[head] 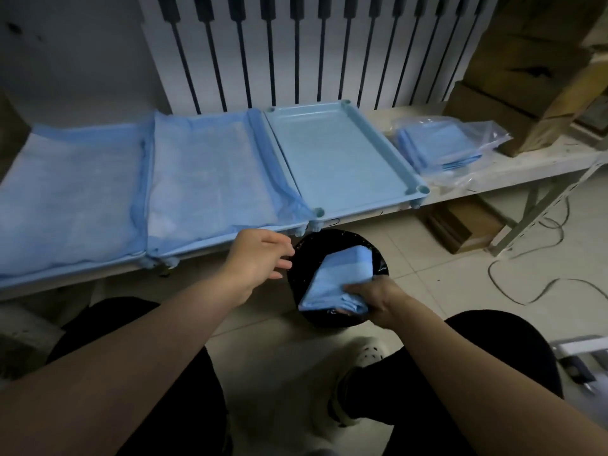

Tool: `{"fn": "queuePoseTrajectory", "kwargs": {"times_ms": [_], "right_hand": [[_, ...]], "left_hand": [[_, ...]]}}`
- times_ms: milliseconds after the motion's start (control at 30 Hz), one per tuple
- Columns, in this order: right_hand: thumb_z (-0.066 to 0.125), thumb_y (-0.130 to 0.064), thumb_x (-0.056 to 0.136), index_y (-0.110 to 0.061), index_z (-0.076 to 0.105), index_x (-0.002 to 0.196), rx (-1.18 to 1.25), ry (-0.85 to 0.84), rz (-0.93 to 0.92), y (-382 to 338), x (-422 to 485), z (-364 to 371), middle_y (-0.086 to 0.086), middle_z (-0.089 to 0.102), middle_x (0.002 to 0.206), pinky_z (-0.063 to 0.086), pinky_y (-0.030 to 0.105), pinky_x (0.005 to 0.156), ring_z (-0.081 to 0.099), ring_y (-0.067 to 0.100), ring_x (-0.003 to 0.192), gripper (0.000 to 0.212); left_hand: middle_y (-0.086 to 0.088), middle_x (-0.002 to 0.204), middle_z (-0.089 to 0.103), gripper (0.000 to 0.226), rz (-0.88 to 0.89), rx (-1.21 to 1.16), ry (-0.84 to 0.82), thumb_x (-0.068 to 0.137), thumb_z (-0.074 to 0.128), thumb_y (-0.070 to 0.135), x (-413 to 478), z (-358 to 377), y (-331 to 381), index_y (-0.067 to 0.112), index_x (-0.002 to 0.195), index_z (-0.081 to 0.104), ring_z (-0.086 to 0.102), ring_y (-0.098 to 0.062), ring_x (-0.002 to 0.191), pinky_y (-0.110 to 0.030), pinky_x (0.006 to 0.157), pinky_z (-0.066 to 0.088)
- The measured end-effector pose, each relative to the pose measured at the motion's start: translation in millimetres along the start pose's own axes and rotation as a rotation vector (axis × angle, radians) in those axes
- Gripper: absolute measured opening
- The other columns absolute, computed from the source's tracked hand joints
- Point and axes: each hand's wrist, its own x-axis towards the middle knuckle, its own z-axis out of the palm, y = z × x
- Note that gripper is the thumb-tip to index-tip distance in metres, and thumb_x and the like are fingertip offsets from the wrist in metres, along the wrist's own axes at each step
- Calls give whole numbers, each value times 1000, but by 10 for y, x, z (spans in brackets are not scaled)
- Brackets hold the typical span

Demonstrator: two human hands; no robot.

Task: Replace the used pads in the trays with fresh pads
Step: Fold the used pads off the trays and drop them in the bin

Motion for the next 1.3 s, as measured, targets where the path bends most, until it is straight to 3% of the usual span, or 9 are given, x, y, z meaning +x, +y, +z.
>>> {"fn": "queuePoseTrajectory", "kwargs": {"times_ms": [100, 233, 500, 633, 700, 800, 1033, 1167, 1300], "right_hand": [[66, -6, 90, 7, 44, 125, 112, 42, -65, -120, 116, 175, 25, 52, 122, 59, 47, 70, 62, 38, 85, 43], [65, -20, 92, 5, 44, 132, -234, 105, -80, -89, 125, 321, 26, 49, 135, 44, 53, 103, 53, 45, 120, 51], [60, -12, 92, -5, 67, 82, -372, 69, -543, -431, -113, 749, 14, 68, 76, 50, 28, 50, 58, 20, 56, 14], [61, -18, 88, -13, 70, 93, -708, 284, -880, -730, -94, 961, 3, 69, 87, 47, 28, 72, 62, 20, 80, 12], [57, -23, 90, -9, 65, 112, -943, 351, -865, -840, -41, 1016, 10, 60, 110, 45, 32, 84, 57, 26, 102, 26], [55, -26, 89, -9, 60, 98, -1186, 386, -712, -927, 61, 1062, 13, 55, 107, 44, 36, 88, 53, 35, 109, 20], [51, -15, 87, -7, 67, 88, -1011, 438, -730, -1030, 135, 1109, 15, 68, 87, 51, 34, 76, 64, 33, 84, 18], [56, -8, 86, -1, 67, 79, -629, 284, -735, -1146, 55, 1115, 13, 62, 68, 47, 23, 49, 57, 20, 54, 15], [61, -5, 85, -7, 65, 70, -385, 207, -671, -1237, -10, 1106, 9, 64, 66, 47, 27, 53, 60, 22, 58, 16]], "left_hand": [[-5, 92, 73, 6, 36, 5, 42, 90, 63, 13, -44, -109, -78, 15, 92, 68, 72, -19, 81, -36, 77, 59], [-8, 84, 70, 10, 104, 33, 140, 88, 65, 6, -12, -312, -122, 15, 85, 68, 67, -18, 75, -27, 61, 54], [9, 71, 63, 11, 258, 307, 369, 81, 74, 18, 170, -791, -177, 29, 81, 71, 60, -12, 72, -21, 73, 45], [6, 99, 65, 16, 299, 606, 347, 80, 74, 30, 209, -967, -188, 28, 95, 72, 57, -17, 100, -32, 92, 46], [4, 108, 66, 20, 300, 727, 328, 81, 73, 34, 225, -1043, -204, 30, 100, 70, 54, -19, 108, -34, 97, 42], [4, 110, 67, 24, 255, 777, 300, 81, 73, 35, 267, -1130, -236, 27, 104, 71, 54, -18, 111, -32, 99, 42], [4, 96, 72, 15, 91, 557, 258, 77, 75, 29, 361, -1228, -298, 22, 91, 74, 66, -16, 94, -30, 91, 52], [6, 95, 71, 18, 87, 562, 276, 78, 74, 34, 375, -1175, -246, 24, 92, 73, 65, -15, 95, -29, 90, 51], [4, 104, 69, 39, 129, 524, 281, 73, 78, 44, 372, -1006, -169, 22, 104, 70, 63, -14, 100, -31, 94, 49]]}}
